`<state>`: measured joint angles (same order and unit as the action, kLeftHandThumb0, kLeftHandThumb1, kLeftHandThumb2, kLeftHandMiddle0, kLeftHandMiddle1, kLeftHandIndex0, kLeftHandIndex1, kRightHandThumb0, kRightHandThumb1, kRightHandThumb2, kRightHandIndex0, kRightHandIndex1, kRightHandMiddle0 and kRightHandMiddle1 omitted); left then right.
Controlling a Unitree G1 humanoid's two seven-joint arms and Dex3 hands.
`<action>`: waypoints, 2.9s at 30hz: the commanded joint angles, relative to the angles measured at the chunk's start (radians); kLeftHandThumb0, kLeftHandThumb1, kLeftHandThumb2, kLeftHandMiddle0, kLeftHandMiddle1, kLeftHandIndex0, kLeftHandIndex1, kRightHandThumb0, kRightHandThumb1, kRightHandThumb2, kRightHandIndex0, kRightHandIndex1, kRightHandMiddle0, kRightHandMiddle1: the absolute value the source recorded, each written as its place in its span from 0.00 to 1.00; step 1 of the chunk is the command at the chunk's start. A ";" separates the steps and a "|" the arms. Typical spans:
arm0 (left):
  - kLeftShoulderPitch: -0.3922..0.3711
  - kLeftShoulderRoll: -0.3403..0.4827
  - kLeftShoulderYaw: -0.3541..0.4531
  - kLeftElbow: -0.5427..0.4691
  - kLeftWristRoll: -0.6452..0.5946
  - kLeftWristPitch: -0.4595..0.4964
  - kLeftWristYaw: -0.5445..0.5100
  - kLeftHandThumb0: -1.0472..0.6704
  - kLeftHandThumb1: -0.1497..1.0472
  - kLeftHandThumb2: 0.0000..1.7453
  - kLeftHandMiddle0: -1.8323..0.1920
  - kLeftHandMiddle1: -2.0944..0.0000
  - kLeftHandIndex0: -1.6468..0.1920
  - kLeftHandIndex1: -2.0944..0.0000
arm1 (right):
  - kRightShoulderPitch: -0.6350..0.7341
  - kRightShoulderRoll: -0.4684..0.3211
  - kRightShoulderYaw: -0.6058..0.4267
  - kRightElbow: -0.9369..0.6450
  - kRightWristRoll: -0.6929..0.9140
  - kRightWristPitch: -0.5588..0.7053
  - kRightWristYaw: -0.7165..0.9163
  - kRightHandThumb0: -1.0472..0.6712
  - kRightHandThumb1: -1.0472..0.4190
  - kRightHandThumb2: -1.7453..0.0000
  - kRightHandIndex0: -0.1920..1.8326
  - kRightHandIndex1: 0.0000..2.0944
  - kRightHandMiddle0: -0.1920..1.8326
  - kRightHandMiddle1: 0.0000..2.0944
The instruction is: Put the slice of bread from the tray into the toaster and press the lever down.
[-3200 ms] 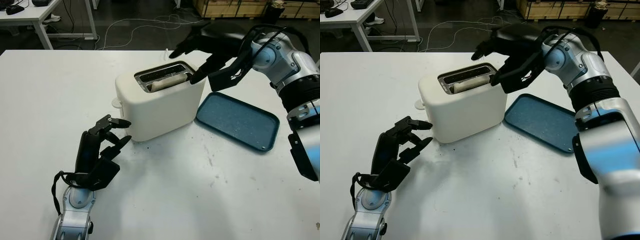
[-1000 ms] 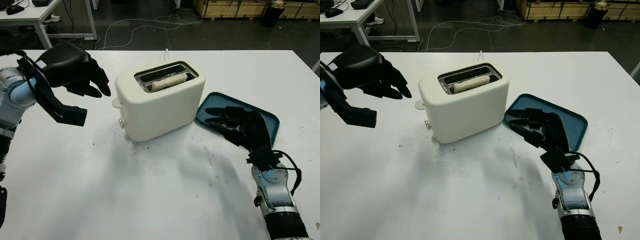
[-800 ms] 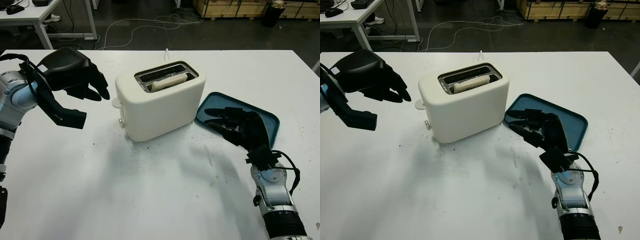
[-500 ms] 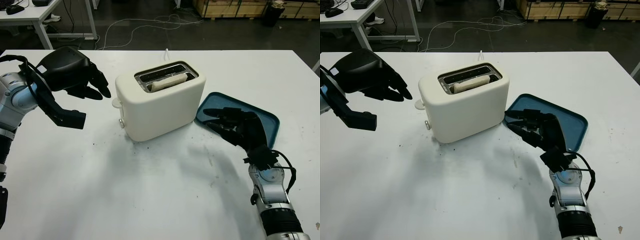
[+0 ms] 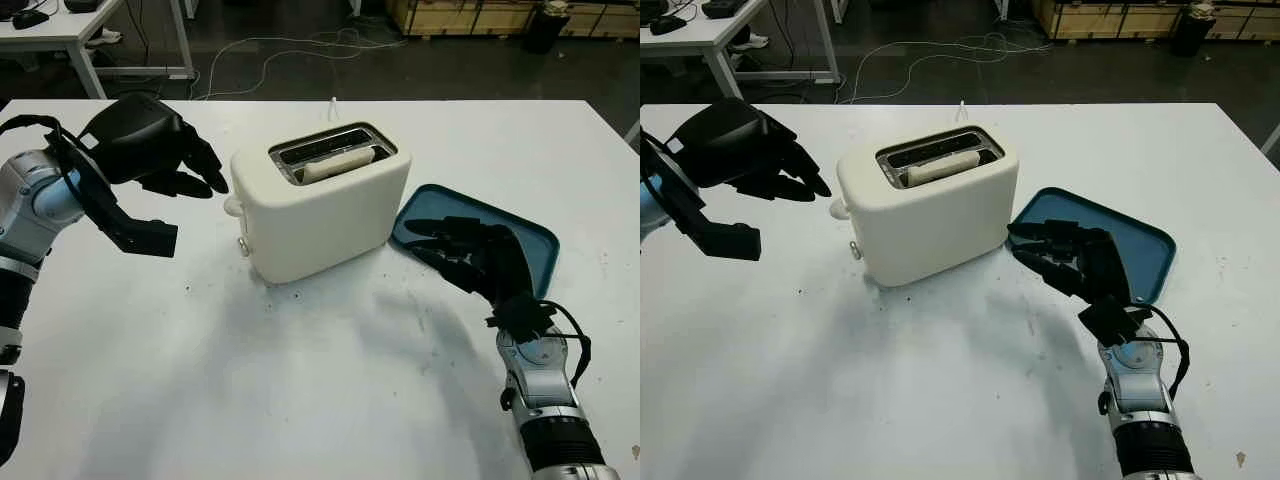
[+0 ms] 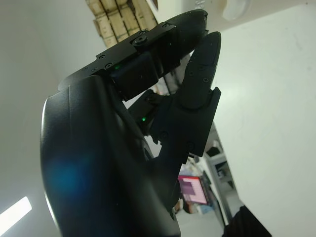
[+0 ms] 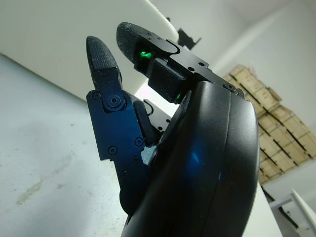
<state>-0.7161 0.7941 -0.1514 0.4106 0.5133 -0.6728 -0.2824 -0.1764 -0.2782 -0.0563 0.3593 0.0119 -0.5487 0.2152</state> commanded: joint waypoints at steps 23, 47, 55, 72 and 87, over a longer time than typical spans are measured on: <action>-0.056 -0.045 -0.052 0.063 0.015 0.001 -0.042 0.40 0.80 0.00 0.38 0.39 0.16 1.00 | -0.005 0.008 -0.004 0.009 -0.007 -0.028 -0.007 0.35 0.12 1.00 0.69 0.04 0.65 0.00; -0.049 -0.063 -0.056 0.085 0.002 -0.011 -0.026 0.40 0.81 0.00 0.39 0.35 0.16 1.00 | -0.003 0.011 -0.003 0.010 0.010 -0.025 0.013 0.35 0.12 1.00 0.69 0.03 0.64 0.00; -0.048 -0.080 -0.058 0.111 0.004 -0.024 -0.011 0.41 0.80 0.00 0.41 0.28 0.17 1.00 | -0.003 0.012 -0.004 0.012 0.013 -0.034 0.020 0.35 0.12 1.00 0.69 0.03 0.64 0.00; -0.019 -0.117 -0.064 0.126 -0.002 -0.010 0.028 0.42 0.78 0.00 0.41 0.29 0.16 1.00 | 0.000 0.004 -0.006 0.017 0.021 -0.048 0.041 0.35 0.12 1.00 0.69 0.02 0.64 0.00; 0.006 -0.127 -0.072 0.147 -0.008 -0.027 0.045 0.43 0.77 0.00 0.40 0.29 0.16 0.99 | 0.001 0.003 -0.013 0.020 0.020 -0.050 0.055 0.35 0.12 1.00 0.69 0.02 0.64 0.00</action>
<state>-0.7239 0.6869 -0.2064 0.5492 0.5069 -0.6823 -0.2396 -0.1760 -0.2707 -0.0620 0.3821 0.0272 -0.5754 0.2700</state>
